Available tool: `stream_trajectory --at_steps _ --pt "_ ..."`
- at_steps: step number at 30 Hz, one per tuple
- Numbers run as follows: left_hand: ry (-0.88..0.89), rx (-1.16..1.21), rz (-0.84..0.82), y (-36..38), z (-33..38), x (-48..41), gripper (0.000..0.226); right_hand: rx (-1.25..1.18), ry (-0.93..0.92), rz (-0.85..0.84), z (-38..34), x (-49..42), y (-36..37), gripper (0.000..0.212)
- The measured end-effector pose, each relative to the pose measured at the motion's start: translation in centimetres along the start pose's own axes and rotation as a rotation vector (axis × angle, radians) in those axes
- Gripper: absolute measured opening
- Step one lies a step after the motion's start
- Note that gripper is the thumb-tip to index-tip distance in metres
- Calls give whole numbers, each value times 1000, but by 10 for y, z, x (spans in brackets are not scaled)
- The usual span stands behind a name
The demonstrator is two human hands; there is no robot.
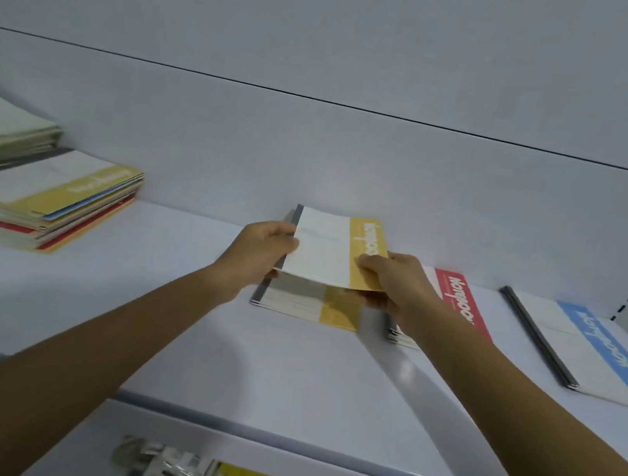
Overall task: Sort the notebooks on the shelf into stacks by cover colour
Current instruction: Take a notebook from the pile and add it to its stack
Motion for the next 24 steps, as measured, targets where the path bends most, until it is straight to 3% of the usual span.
stream_trajectory --at_steps 2,5,9,11,16,22,24 --pt "-53 -90 -58 -9 -11 -8 22 133 -9 58 5 -4 9 17" --pt "-46 -369 -173 -12 -29 -23 11 275 -10 143 15 -3 17 13" --pt "40 -736 -197 -13 -37 -34 21 448 -60 254 24 -2 23 23" --pt "65 -834 -177 -16 -40 -36 37 586 -112 316 24 0 27 30" --pt "164 -796 -202 -17 -46 -39 45 718 -182 363 26 2 37 55" --pt "110 -624 -220 -21 -48 -41 51 876 -217 266 24 -1 56 35" --pt "71 -577 -223 -23 -49 -43 40 878 -220 260 24 -1 56 33"
Point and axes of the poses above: each hand's wrist, its own x-axis away from the middle knuckle, its own y-axis out of the palm, z = x × y, the point moved 6 cm from there along -x, towards the middle knuckle, and after that the axes turned 4 degrees about x, right-handed, at the moved point
